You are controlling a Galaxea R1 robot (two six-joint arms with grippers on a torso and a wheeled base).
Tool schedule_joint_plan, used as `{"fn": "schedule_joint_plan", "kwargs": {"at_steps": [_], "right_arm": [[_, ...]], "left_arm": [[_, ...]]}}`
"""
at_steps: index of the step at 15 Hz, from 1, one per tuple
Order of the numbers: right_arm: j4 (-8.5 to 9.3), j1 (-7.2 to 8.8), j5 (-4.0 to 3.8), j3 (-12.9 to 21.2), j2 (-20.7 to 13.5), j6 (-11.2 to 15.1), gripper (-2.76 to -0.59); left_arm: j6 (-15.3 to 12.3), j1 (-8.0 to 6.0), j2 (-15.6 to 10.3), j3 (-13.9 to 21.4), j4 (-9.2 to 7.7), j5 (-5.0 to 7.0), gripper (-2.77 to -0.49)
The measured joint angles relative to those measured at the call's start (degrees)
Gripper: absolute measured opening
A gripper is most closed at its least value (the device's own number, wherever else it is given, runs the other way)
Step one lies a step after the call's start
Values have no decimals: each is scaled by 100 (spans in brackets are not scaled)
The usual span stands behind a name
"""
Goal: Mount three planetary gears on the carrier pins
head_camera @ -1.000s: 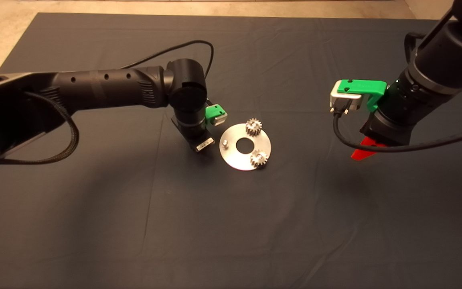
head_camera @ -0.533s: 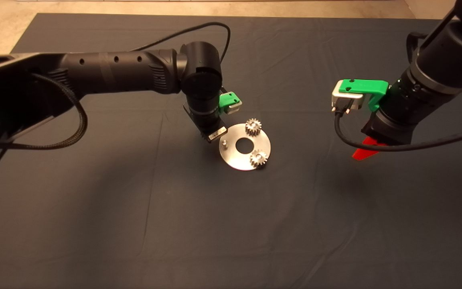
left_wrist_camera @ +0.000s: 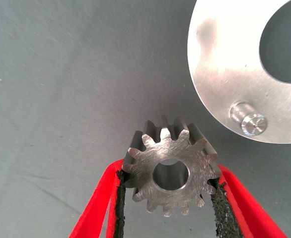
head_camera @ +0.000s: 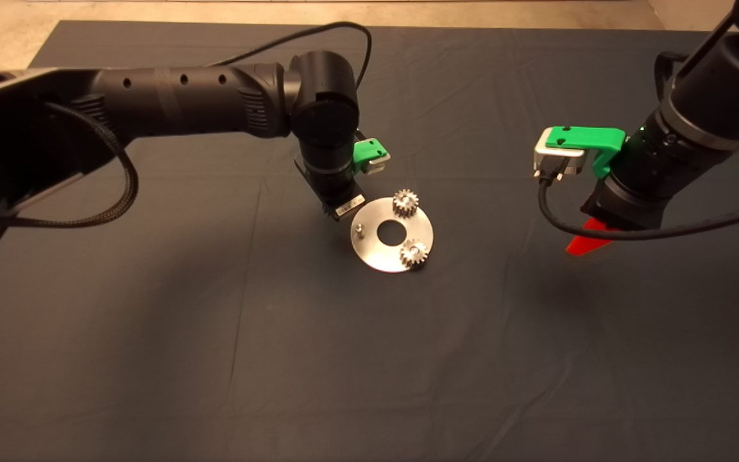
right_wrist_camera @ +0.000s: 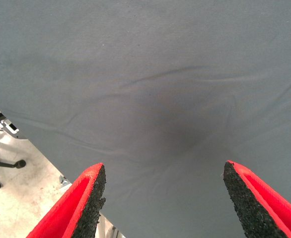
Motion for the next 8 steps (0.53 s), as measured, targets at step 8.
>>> {"fn": "schedule_joint_plan", "kwargs": {"at_steps": [8], "right_arm": [[5,-2,-2,13,0,0,-160]], "left_arm": [[2,-251,182,0,-399,1,-228]]}}
